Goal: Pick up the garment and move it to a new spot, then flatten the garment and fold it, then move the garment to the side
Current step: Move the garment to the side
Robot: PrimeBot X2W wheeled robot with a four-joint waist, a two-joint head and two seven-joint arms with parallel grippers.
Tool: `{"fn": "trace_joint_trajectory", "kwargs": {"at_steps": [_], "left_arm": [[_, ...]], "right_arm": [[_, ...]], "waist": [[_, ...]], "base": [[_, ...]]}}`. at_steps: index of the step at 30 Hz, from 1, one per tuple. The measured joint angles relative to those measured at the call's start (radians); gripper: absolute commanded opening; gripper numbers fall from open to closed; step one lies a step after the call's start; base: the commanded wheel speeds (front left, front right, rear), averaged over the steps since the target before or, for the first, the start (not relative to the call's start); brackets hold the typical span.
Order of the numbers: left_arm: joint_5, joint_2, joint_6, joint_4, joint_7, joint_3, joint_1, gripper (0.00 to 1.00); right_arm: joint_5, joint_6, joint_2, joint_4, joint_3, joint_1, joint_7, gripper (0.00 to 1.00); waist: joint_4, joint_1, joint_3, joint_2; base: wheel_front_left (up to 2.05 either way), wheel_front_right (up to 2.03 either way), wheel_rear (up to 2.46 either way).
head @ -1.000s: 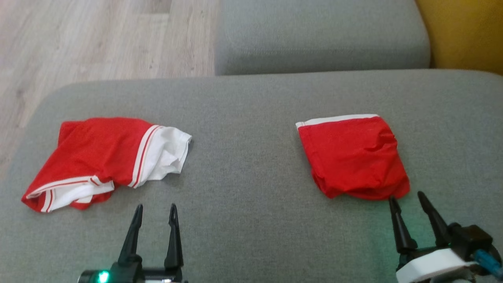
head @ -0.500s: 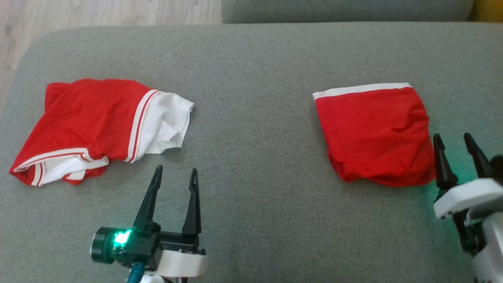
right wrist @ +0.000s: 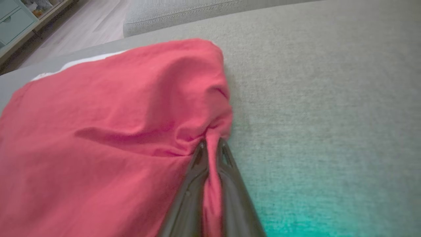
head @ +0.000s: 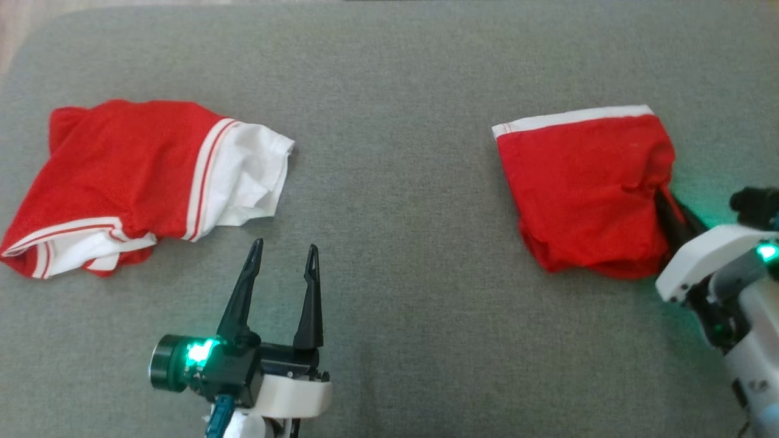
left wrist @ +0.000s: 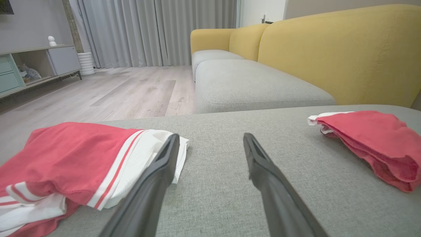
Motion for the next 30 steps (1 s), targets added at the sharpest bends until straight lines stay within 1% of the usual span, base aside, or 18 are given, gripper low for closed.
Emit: {"fn": "trace_joint_trajectory", "kwargs": {"at_steps": [2, 6, 14, 23, 27, 30], "left_arm": [[-0.002, 0.000, 0.001, -0.005, 0.000, -0.002, -0.004, 1.00], [-0.009, 0.000, 0.006, -0.013, 0.000, -0.006, -0.023, 1.00], [0.000, -0.002, 0.000, -0.040, 0.000, -0.014, -0.132, 1.00], [0.018, -0.003, -0.006, -0.057, 0.000, -0.006, -0.251, 1.00], [0.019, -0.004, -0.012, -0.060, 0.000, -0.007, -0.275, 1.00], [0.018, -0.007, -0.012, -0.061, -0.001, -0.008, -0.287, 1.00]], "right_arm": [[0.014, 0.000, -0.028, 0.002, 0.020, -0.016, -0.023, 0.00], [0.024, 0.000, -0.099, 0.021, 0.021, -0.059, -0.067, 0.00], [0.005, 0.000, -0.253, 0.067, -0.037, -0.182, -0.100, 0.00], [-0.094, 0.000, -0.391, 0.132, -0.190, -0.227, -0.127, 0.00], [-0.139, 0.000, -0.424, 0.140, -0.236, -0.233, -0.132, 0.00], [-0.209, 0.000, -0.440, 0.159, -0.277, -0.236, -0.138, 0.00]], "waist": [[-0.009, 0.0000, 0.014, 0.0000], [-0.032, 0.0000, 0.049, 0.0000], [-0.083, 0.0002, 0.172, 0.0000], [-0.122, 0.0003, 0.330, 0.0000], [-0.126, 0.0002, 0.372, 0.0000], [-0.122, 0.0001, 0.381, 0.0000]], "base": [[0.00, 0.00, 0.00], [0.00, 0.00, 0.00], [0.00, 0.00, 0.00], [0.00, 0.00, 0.00], [0.00, 0.00, 0.00], [0.00, 0.00, 0.00]]}}
